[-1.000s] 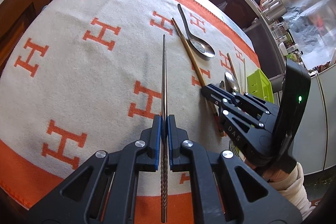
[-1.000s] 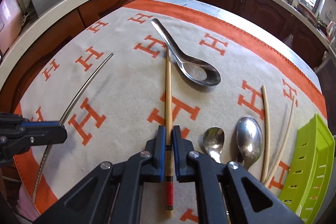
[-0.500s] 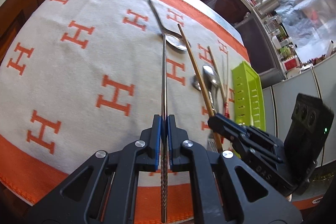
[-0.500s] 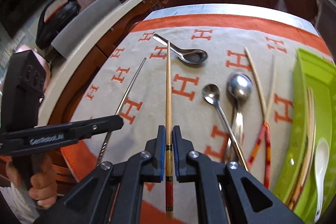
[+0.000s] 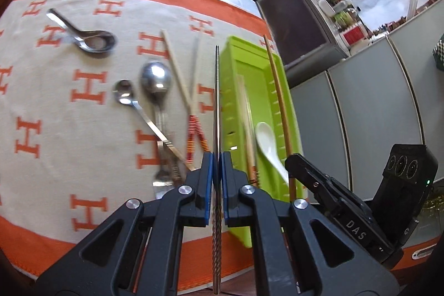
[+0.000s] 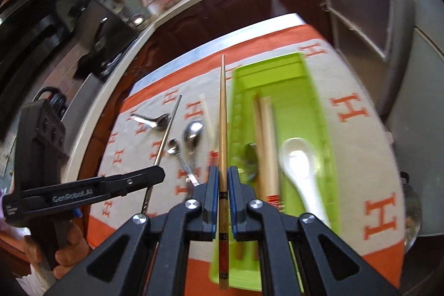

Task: Organize utensils
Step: 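Carry both chopsticks over the green tray and lower them in with both grippers, then open both grippers to release the chopsticks and lift away from the tray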

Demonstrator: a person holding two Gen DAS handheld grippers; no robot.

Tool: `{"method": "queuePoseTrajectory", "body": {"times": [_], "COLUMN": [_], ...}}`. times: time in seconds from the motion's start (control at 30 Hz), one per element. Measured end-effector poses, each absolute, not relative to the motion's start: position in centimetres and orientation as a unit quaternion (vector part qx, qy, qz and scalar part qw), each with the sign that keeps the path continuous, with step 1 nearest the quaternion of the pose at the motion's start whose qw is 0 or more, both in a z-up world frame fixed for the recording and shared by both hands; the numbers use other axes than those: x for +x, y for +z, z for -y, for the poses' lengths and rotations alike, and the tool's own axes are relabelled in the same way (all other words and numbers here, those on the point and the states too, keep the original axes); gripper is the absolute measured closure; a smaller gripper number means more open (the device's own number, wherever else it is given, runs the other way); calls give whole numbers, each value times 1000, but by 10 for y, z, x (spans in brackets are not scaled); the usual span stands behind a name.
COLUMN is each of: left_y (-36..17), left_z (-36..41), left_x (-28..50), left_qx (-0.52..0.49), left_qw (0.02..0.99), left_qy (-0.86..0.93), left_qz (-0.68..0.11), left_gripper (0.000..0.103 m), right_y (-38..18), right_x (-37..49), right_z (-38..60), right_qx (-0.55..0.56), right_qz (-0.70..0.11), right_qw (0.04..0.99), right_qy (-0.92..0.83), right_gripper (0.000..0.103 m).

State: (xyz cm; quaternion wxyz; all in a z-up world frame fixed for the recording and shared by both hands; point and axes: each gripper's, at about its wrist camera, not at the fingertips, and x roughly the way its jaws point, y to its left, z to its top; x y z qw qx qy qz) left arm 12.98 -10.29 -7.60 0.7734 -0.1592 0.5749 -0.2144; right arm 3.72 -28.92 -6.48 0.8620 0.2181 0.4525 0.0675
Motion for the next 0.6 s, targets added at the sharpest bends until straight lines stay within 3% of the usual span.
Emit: {"method": "queuePoseTrajectory", "body": {"times": [0.3, 0.6], "left_y": [-90, -113], "left_z": [180, 195], "left_x": [140, 144], "left_qx": [-138, -92], "left_qw": [763, 776], "left_qy": [-215, -187], "left_qz": [-594, -595], "left_gripper": [99, 99], "right_y": [-84, -92], "right_x": [33, 32], "right_z": [327, 327], "right_qx": [229, 230], "right_qz": [-470, -482], "right_qw": [852, 845], "right_qy": [17, 16], "right_gripper": [97, 95]}}
